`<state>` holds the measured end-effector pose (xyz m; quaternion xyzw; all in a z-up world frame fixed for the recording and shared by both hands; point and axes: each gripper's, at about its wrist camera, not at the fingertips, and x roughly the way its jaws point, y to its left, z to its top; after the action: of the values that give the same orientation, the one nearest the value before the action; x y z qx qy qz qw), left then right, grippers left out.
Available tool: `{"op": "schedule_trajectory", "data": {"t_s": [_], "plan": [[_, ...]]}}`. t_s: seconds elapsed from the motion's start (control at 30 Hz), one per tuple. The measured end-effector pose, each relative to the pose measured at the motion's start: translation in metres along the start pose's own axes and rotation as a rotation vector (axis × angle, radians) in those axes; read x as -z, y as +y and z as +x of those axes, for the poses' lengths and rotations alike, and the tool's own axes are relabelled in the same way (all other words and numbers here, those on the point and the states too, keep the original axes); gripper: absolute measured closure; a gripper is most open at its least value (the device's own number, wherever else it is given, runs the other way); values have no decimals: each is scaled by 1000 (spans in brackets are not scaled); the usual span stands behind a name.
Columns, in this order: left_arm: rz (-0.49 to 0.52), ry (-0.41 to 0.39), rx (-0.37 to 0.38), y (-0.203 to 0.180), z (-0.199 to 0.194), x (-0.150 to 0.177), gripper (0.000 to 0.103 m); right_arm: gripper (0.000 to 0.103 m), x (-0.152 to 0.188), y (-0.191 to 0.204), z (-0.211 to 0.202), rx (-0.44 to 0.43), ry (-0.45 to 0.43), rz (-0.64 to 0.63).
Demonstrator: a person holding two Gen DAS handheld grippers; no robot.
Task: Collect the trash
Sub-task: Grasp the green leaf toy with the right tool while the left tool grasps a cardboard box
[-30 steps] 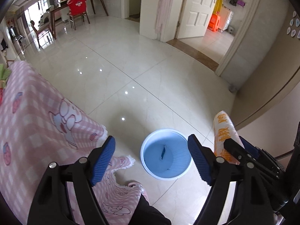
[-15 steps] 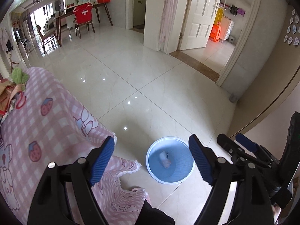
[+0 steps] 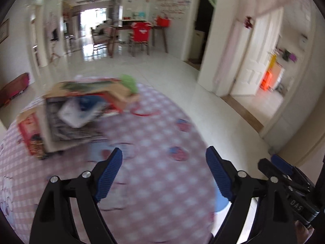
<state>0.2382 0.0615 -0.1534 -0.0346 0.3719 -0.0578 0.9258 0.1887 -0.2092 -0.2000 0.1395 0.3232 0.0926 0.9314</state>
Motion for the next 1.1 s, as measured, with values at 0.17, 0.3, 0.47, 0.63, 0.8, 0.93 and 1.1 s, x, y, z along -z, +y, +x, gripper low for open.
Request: {"op": "schedule_trajectory", "data": {"t_s": [0.17,0.3,0.47,0.63,0.8,0.93,1.1], "plan": [[25,-11,-152,62,-11,-19,20,29,-11,60,16,-56,-3,-94],[192,11,-299,86,1,-37,20,29,-25,96,39,-90,3,-134],[337,19,-333,85,29,-63,20,29,-37,115,65,-102,6,-139],[459,66,-370,79,68,-69,20,29,-50,119,96,-101,23,-139],[555,78,-372,72,96,-73,20,28,-53,116,126,-117,63,-114],[570,99,-380,75,114,-77,56,28,-54,114,143,-138,92,-85],[513,29,-363,82,95,-87,84,28,-58,121,155,-157,117,-84]]}}
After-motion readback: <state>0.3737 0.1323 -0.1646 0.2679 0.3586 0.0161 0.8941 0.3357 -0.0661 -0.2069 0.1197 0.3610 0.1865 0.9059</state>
